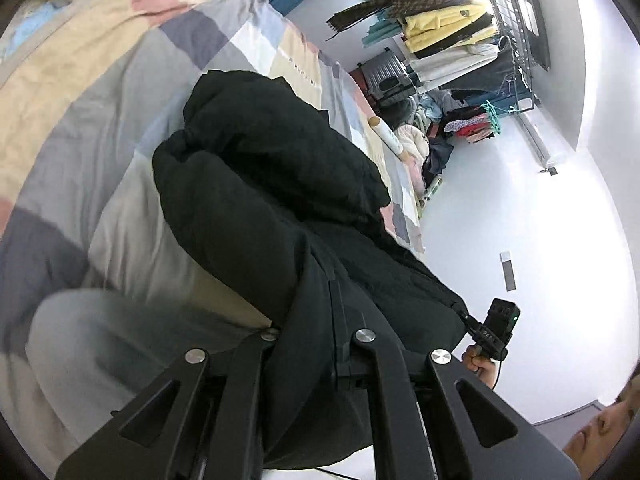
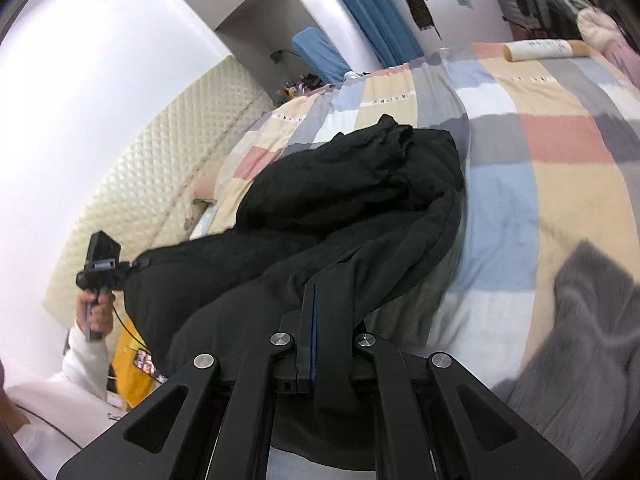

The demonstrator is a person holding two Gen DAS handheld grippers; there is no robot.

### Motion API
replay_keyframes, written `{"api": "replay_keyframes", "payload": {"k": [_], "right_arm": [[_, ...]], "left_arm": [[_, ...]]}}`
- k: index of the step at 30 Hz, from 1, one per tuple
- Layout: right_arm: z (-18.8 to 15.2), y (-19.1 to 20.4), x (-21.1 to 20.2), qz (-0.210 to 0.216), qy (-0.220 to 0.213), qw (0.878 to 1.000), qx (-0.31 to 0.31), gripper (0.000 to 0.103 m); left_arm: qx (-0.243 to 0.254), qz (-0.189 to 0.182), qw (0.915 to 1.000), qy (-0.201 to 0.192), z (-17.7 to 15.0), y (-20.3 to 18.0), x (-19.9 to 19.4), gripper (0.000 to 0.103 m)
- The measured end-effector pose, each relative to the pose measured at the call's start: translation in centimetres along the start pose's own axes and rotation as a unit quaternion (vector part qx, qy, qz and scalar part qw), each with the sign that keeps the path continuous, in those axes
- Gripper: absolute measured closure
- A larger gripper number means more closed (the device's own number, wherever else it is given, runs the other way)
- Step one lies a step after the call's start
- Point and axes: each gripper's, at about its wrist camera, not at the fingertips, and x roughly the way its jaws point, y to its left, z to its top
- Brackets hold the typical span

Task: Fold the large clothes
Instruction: 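Lift the hem with both tools and fold it over toward the collar, then lay the folded hem on the jacket and open both tools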

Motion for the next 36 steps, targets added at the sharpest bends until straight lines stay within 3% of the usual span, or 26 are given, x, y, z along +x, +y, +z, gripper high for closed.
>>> {"api": "replay_keyframes", "payload": {"k": [6,10,17,28,36], "right_arm": [[3.3,-0.5,0.7,0.004,-0.031,0.999,0.02,0.101],[6.5,-1.1,1.4,0.015,-0.051,0.998,0.029,0.101],[14.6,-4.1,5.2,0.022,-0.082,0.993,0.079,0.101],[24.4,-9.2,14.9,-0.066,-0.07,0.986,0.138,0.101],[27.2,-14.8,22.5,-0.107,-0.044,0.979,0.17,0.101]], "left_arm": [[0.029,0.023,0.9993,0.003,3.4,-1.4,0.5,0.096],[0.036,0.047,0.9982,0.0,7.3,-2.1,1.0,0.095],[0.018,0.087,0.9959,-0.021,14.7,-2.5,2.7,0.092],[0.036,0.203,0.9773,-0.048,24.1,-2.4,10.6,0.086],[0.045,0.259,0.9636,-0.049,29.5,-0.4,18.2,0.086]]}}
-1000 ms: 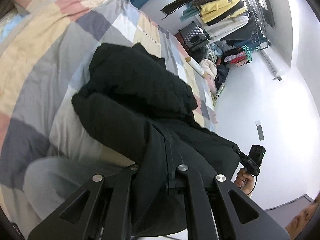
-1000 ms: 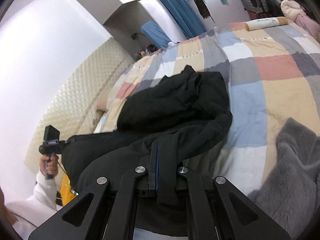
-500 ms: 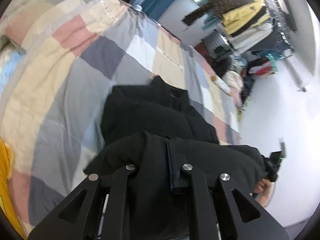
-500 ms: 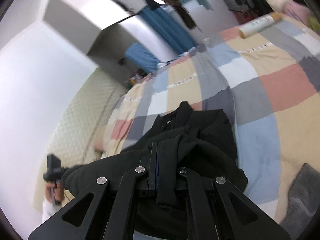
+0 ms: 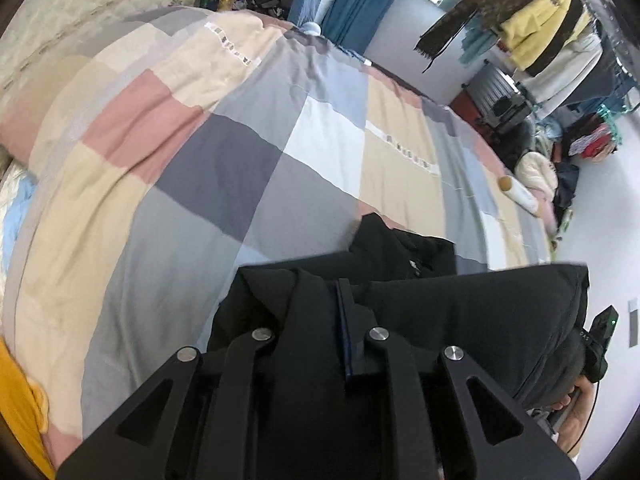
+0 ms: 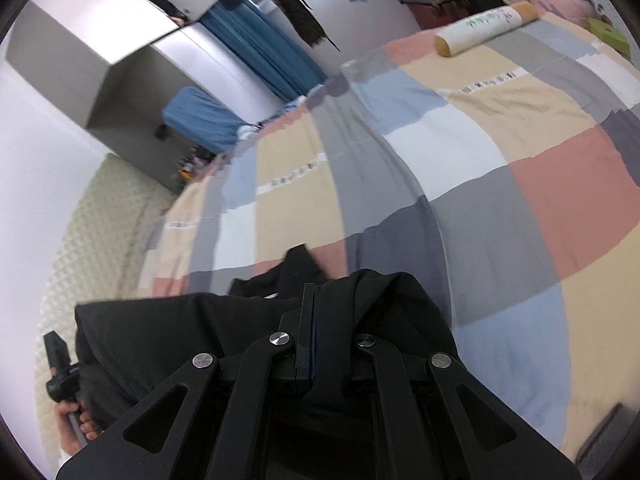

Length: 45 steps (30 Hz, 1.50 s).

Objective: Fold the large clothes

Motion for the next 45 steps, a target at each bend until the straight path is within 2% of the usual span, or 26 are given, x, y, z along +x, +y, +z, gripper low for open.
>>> {"api": "replay_keyframes", "payload": {"k": [7,9,11,15,17,20,22,23,24,25,26,27,28,30,31,32,33,34,37,40,45], "right_arm": [[1.9,-2.9,7.1,-0.013,0.034,0.999,0.022,0.102],[2.0,-3.7,8.7,-0.007,0.039,0.999,0.027,0.102],[2.0,-4.5,9.7,0.009,0.047,0.998,0.042,0.102],[2.1,-5.6,9.9,0.047,0.055,0.995,0.074,0.101],[1.9,-6.1,9.2,0.072,0.063,0.991,0.092,0.096],[1.5,-5.5,7.4,0.086,0.073,0.989,0.093,0.091],[1.2,-4.5,5.2,0.082,0.064,0.991,0.078,0.088],[1.1,-4.1,4.2,0.078,0.06,0.993,0.071,0.085],[1.0,-3.6,3.3,0.077,0.058,0.993,0.066,0.082],[1.0,-3.0,2.1,0.078,0.055,0.994,0.06,0.073],[0.9,-2.2,0.8,0.075,0.05,0.995,0.05,0.063],[0.9,-1.4,-0.2,0.068,0.045,0.996,0.039,0.06],[0.8,-0.3,-1.8,0.058,0.037,0.997,0.021,0.054],[0.9,1.4,-4.0,0.037,0.02,0.999,0.002,0.049],[1.0,2.3,-4.7,0.024,0.007,1.0,-0.008,0.042],[1.0,3.8,-6.2,0.002,-0.022,0.999,-0.034,0.029],[1.0,4.9,-7.3,-0.015,-0.042,0.998,-0.055,0.024],[0.8,6.4,-8.7,-0.035,-0.069,0.994,-0.081,0.022],[-0.2,10.1,-10.5,-0.042,-0.11,0.983,-0.14,0.022],[-2.6,13.2,-8.1,-0.038,-0.093,0.977,-0.187,0.022],[-7.7,15.1,-1.4,-0.017,-0.057,0.974,-0.218,0.022]], "left_arm": [[-0.011,-0.004,0.9998,0.017,3.1,0.4,6.6,0.086],[0.012,0.005,0.9994,0.032,3.9,0.0,8.3,0.086],[0.007,0.001,0.9994,0.035,4.5,0.3,8.9,0.086],[-0.018,-0.019,0.9982,0.054,4.5,1.2,9.3,0.086],[-0.027,-0.03,0.9972,0.063,3.9,1.6,8.8,0.085],[-0.036,-0.033,0.9953,0.083,2.7,2.2,7.3,0.083],[-0.049,-0.041,0.9944,0.084,1.9,2.7,5.7,0.078],[-0.052,-0.045,0.9942,0.083,1.4,2.9,4.7,0.071],[-0.057,-0.047,0.994,0.081,1.0,3.0,3.6,0.058],[-0.06,-0.048,0.994,0.078,0.7,3.1,2.6,0.048],[-0.059,-0.051,0.9946,0.068,0.4,3.0,1.2,0.028],[-0.054,-0.05,0.9958,0.055,0.1,2.8,0.0,0.021],[-0.044,-0.049,0.997,0.04,-0.1,2.4,-1.5,0.021],[-0.021,-0.045,0.9987,0.01,-0.6,1.3,-4.5,0.021],[-0.006,-0.04,0.9992,-0.007,-0.8,0.5,-5.6,0.021],[0.021,-0.031,0.9988,-0.031,-1.1,-0.7,-7.0,0.021],[0.05,-0.024,0.9969,-0.055,-1.7,-2.1,-8.1,0.021],[0.072,-0.021,0.9946,-0.072,-2.1,-3.2,-8.7,0.021],[0.117,-0.026,0.9852,-0.122,-3.8,-6.4,-9.6,0.021],[0.143,-0.031,0.9787,-0.144,-5.2,-8.9,-8.1,0.021],[0.186,0.004,0.968,-0.168,-6.7,-12.0,-2.8,0.021]]}}
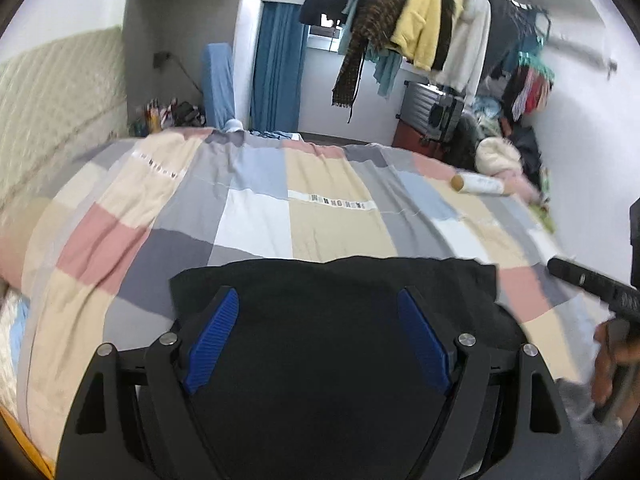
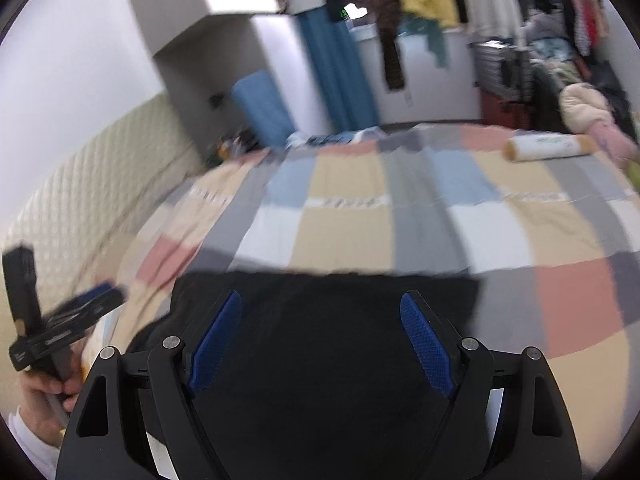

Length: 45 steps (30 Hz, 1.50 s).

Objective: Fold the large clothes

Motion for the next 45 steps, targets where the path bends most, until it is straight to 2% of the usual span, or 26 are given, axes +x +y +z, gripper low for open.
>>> {"api": "replay_keyframes", "payload": {"k": [4,8,13,19,25,29,34,45], "right_arm": [[-2.7,1.2,5.6,-0.016,0.005,1.0,-0.02,0.022],[-3.9,0.8,9.2,-0.041,-0.002,0.998,-0.039,0.022],[-3.1,0.1,12.0,-0.051,-0.01,0.998,-0.041,0.022],[-2.3,-1.0,15.6,-0.06,0.007,0.998,-0.03,0.015],[-2.0,-1.1,17.9,-0.068,0.015,0.997,-0.036,0.013],[-2.3,-1.4,16.7,-0.051,0.02,0.998,-0.033,0.014],[-3.2,-1.8,13.3,-0.029,0.003,0.999,-0.028,0.014],[-6.2,-3.8,3.6,-0.042,-0.033,0.998,-0.022,0.014]], "left_arm": [[0.025,0.017,0.9995,0.006,-1.5,-1.0,4.0,0.021],[0.032,0.024,0.9986,0.035,-2.7,-0.8,7.8,0.021],[0.036,0.03,0.9983,0.035,-2.4,-0.5,10.6,0.021],[0.03,0.038,0.9981,0.037,-1.9,-0.2,13.4,0.021],[0.023,0.046,0.9978,0.043,-1.7,0.2,14.8,0.021],[0.024,0.042,0.9978,0.045,-2.1,0.3,13.9,0.02],[0.038,0.051,0.9976,0.029,-3.0,0.3,10.7,0.02],[0.011,0.073,0.9973,0.007,-5.6,2.9,2.3,0.02]]}}
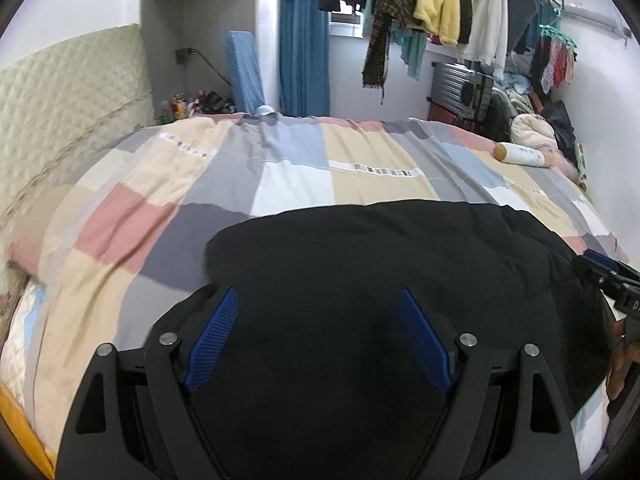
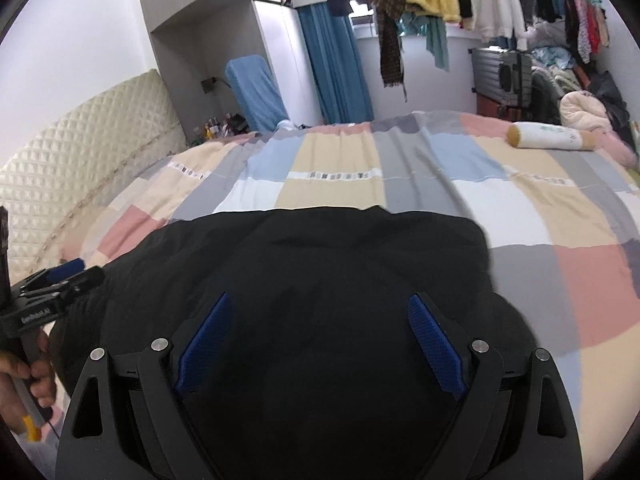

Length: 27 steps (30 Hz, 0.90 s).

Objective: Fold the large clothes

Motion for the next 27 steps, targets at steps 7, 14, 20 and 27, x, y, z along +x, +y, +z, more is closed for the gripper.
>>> {"api": "replay_keyframes", "payload": {"k": [7,14,20,27], "right_arm": [[-2.4,-3.8,-4.4,-0.006,-0.004,0.999,0.043,0.014],[-5.6,-8.6,-5.2,-0.01,0.007,0.994,0.105,0.01],[-6.9,-12.2,-3.8,-0.022,0.022,0.986,0.162,0.01],[-7.1,-11.9,-1.3,0.027,0.046,0.984,0.172,0.01]], "left_arm": [[-0.076,0.02,0.9969,-0.003,-3.8,6.4,-4.1,0.016],[-0.148,0.012,0.9889,0.005,-9.5,12.8,-4.8,0.008],[-0.178,-0.063,0.9819,0.016,-10.1,13.3,-3.5,0.008],[-0.179,-0.11,0.9776,0.013,-10.2,12.5,-1.2,0.024]]}}
